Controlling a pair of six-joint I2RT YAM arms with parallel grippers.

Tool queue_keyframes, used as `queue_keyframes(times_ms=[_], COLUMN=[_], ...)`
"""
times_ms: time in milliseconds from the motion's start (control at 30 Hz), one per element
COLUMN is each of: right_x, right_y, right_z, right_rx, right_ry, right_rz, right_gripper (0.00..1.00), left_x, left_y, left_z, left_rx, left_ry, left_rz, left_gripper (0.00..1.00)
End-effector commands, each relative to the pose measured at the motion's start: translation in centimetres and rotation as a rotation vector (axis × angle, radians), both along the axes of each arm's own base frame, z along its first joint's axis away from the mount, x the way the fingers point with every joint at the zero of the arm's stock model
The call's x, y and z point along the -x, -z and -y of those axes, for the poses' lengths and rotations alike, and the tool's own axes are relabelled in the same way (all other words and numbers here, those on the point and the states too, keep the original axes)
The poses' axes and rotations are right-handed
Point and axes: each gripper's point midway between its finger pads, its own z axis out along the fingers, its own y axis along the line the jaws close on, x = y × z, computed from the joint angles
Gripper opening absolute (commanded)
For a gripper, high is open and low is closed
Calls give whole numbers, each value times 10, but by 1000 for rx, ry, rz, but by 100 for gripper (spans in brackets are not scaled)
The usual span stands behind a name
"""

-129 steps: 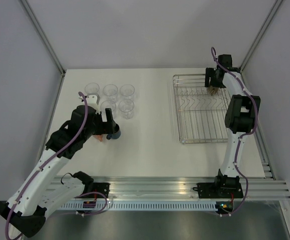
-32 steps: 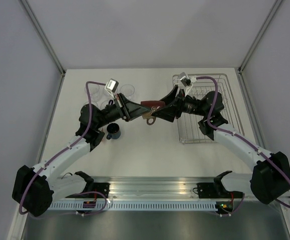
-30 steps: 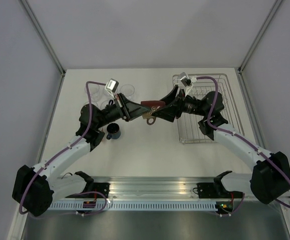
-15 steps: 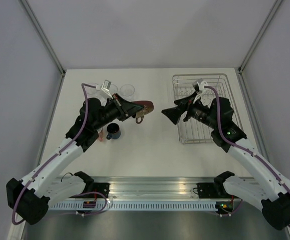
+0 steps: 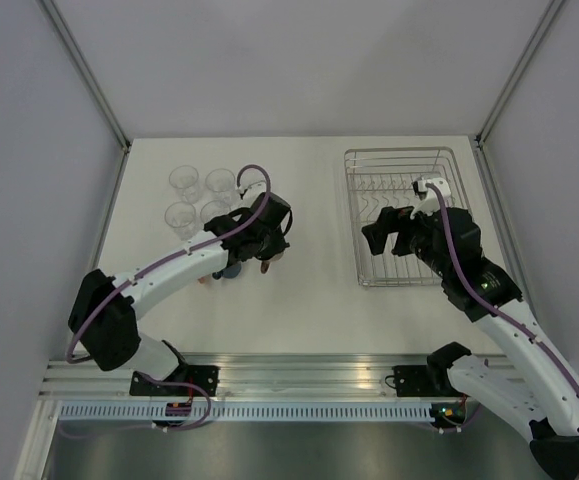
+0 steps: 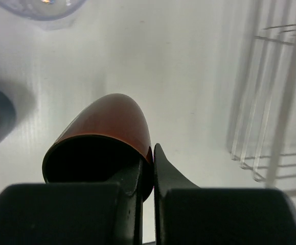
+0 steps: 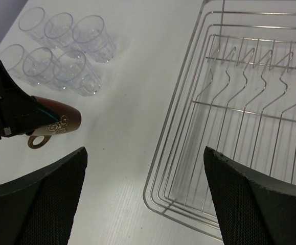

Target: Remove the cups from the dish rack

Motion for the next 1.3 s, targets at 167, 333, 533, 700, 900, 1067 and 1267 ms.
queue_keyframes(times_ms=[167, 333, 533, 700, 900, 1067, 1267], right_x=[13, 13, 14, 14, 13, 11, 8], right_y=[3, 8, 17, 18, 17, 17, 14], right_z=[12, 11, 11, 9, 8, 10, 12], right_rx=[30, 37, 48, 46, 46, 57, 73], right_ry=[20, 13, 6, 2, 0, 7, 17], right_rz=[-31, -41, -57, -63, -61, -63, -56], right_gripper=[98, 98, 98, 98, 98, 98, 98], left_x=[-17, -18, -19, -17, -16, -14, -16], left_y=[27, 47, 67, 75, 79, 77, 55], left_z=[-29, -29, -29, -22, -19, -24, -27], left_rx=[-227, -285, -304, -300, -299, -320, -317], left_ry=[-77, -58, -16, 25, 43, 39, 30], left_rz=[3, -43, -105, -141, -158, -163, -126], left_gripper=[2, 2, 2, 2, 9, 21, 33])
